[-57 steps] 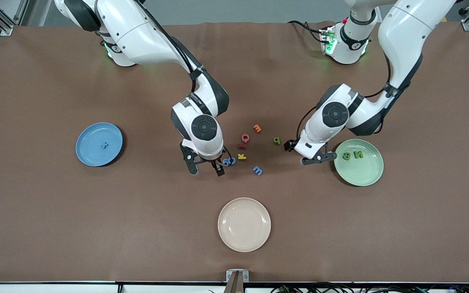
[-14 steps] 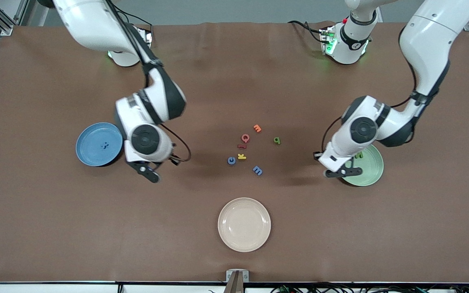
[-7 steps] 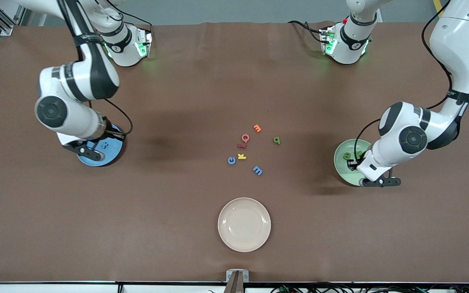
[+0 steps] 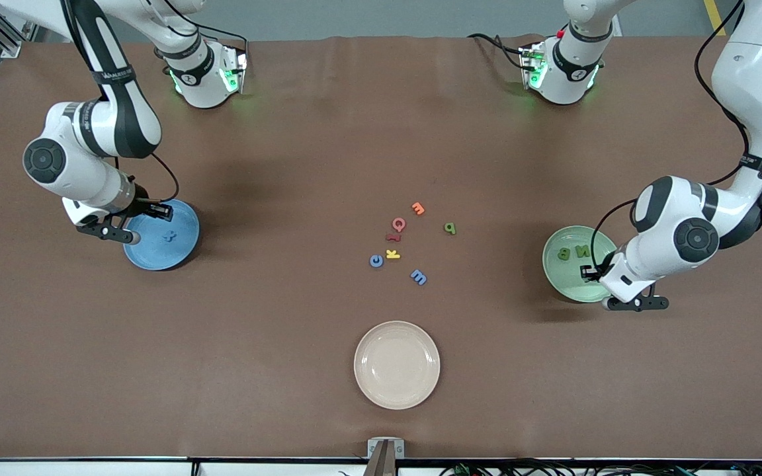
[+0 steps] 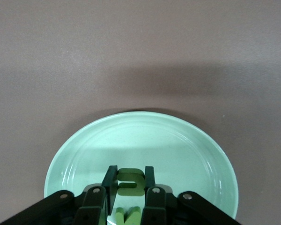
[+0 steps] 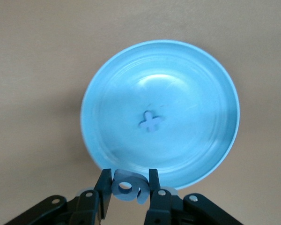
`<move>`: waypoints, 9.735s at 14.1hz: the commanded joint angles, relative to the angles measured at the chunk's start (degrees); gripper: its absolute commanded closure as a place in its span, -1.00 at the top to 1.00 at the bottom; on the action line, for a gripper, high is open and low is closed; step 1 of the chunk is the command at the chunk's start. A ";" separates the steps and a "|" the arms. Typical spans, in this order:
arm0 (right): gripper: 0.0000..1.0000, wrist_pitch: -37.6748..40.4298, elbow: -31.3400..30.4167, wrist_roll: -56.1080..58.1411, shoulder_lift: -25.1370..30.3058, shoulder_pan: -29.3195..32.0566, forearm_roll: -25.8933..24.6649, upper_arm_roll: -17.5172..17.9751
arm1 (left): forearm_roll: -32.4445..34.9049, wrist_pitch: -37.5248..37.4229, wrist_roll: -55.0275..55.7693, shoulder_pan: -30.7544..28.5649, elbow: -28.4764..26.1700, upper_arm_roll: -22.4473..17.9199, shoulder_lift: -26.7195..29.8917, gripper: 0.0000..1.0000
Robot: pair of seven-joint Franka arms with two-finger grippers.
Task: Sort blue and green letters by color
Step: 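Open both grippers over the plates, dropping the u and g, then reach the left gripper to green b while the right reaches blue c, then grasp the green b with the left gripper while the right grasps c, then carry the b to the green plate while the right carries c, then release the b on the green plate while the right reaches blue E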
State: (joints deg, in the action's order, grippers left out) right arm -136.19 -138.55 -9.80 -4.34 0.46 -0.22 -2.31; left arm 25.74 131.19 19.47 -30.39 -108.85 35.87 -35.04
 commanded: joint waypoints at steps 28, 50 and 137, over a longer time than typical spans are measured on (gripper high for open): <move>1.00 2.49 42.70 -83.85 -32.36 -39.48 2.07 1.26 | 2.82 -6.21 43.97 12.54 0.04 12.91 -1.87 0.98; 0.86 7.52 65.42 -101.73 -50.67 -43.88 0.04 0.82 | 3.26 0.64 54.44 26.52 -1.45 6.14 -7.06 0.24; 1.00 11.04 55.39 -76.90 -36.35 -43.00 -1.89 1.35 | 6.43 -4.35 16.74 -5.47 1.88 8.43 -3.37 0.99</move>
State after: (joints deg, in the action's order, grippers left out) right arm -126.09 -85.44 -93.61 -40.34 -41.89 -1.60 -0.64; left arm 31.85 128.93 37.21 -35.09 -107.18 43.60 -39.74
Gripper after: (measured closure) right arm 0.000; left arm 0.000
